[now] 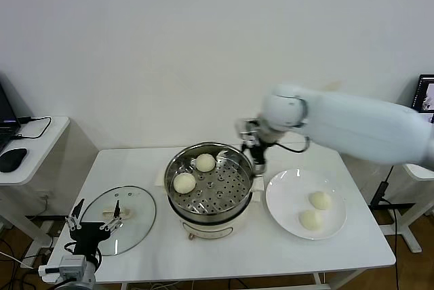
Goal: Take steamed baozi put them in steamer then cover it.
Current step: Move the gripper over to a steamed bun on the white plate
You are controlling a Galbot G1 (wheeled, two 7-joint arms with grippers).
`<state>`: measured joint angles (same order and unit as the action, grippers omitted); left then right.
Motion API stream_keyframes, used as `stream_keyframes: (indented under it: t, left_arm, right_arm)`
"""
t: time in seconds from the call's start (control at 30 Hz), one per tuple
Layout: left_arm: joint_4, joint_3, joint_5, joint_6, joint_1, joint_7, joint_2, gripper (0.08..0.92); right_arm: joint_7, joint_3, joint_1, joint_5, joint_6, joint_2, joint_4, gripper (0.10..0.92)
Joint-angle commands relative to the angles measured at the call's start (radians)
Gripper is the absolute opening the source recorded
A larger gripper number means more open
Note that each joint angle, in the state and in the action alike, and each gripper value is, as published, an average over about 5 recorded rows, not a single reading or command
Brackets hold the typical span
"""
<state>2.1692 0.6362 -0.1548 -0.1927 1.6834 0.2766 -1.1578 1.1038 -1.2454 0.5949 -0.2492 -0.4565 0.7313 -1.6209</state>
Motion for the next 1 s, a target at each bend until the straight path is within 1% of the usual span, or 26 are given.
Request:
stream_keyframes:
  t: [0.03,0.27,0.5,0.73,1.0]
  left_arm:
    - [0.0,-0.002,0.001,0.0,0.002,0.0,-0.002,0.823]
    - [0.009,0.001,0.005,-0.001,0.013,0.0,-0.009,0.823]
    - [0.012,0.003,0.012,-0.003,0.022,0.0,-0.016,0.823]
    - [0.008,0.006,0.019,-0.001,0.028,0.0,-0.021,0.823]
    - [-0.001,0.01,0.018,-0.001,0.027,0.0,-0.021,0.823]
  right_arm:
    - [0.116,0.077,-0.157,0.23,0.168,-0.337,-0.102,0.823]
    - [0.054,0.267,-0.415,0.328,0.173,-0.376,-0.103,0.823]
    - [0.001,0.363,-0.6,0.404,0.173,-0.357,-0.07,0.823]
    - [-0.043,0.425,-0.713,0.417,0.169,-0.306,-0.013,0.823]
    - [-0.059,0.45,-0.746,0.44,0.17,-0.251,0.061,0.823]
